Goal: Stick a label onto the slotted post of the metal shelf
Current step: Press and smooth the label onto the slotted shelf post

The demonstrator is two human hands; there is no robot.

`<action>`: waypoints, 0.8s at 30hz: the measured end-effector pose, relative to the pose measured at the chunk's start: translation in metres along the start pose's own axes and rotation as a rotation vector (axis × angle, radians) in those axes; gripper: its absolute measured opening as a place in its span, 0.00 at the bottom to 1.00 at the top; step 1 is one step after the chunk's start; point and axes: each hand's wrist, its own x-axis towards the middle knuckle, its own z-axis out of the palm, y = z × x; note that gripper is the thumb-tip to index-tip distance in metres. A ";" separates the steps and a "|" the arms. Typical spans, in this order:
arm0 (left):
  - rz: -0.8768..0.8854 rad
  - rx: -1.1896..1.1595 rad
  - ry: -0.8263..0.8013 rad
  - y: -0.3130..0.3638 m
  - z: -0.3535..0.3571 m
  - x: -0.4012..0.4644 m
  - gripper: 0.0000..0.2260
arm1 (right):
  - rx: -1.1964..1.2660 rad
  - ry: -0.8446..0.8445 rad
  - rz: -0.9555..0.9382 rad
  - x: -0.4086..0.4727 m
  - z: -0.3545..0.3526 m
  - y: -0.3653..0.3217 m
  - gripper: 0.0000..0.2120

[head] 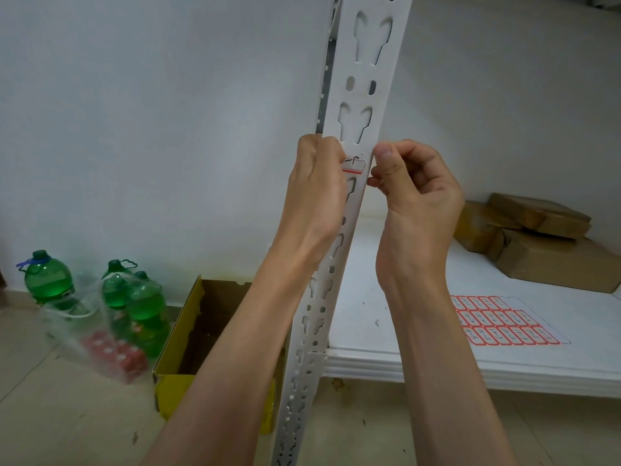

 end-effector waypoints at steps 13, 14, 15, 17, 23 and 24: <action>-0.058 -0.039 -0.022 0.001 -0.001 0.000 0.10 | 0.002 0.012 0.001 -0.001 -0.003 -0.004 0.06; -0.058 -0.037 -0.024 0.001 -0.001 0.000 0.10 | 0.003 0.013 0.001 -0.001 -0.003 -0.004 0.06; -0.059 -0.033 -0.026 0.001 -0.001 0.000 0.09 | 0.005 0.016 0.003 -0.001 -0.003 -0.004 0.05; -0.050 -0.035 -0.029 0.001 -0.001 -0.001 0.08 | 0.009 0.018 0.009 0.000 -0.004 -0.003 0.04; -0.044 -0.015 -0.056 -0.003 -0.003 0.000 0.15 | 0.015 0.019 0.035 -0.002 -0.003 -0.004 0.05; -0.043 -0.008 -0.051 -0.003 -0.003 0.000 0.15 | 0.008 0.019 0.038 -0.002 -0.003 -0.004 0.06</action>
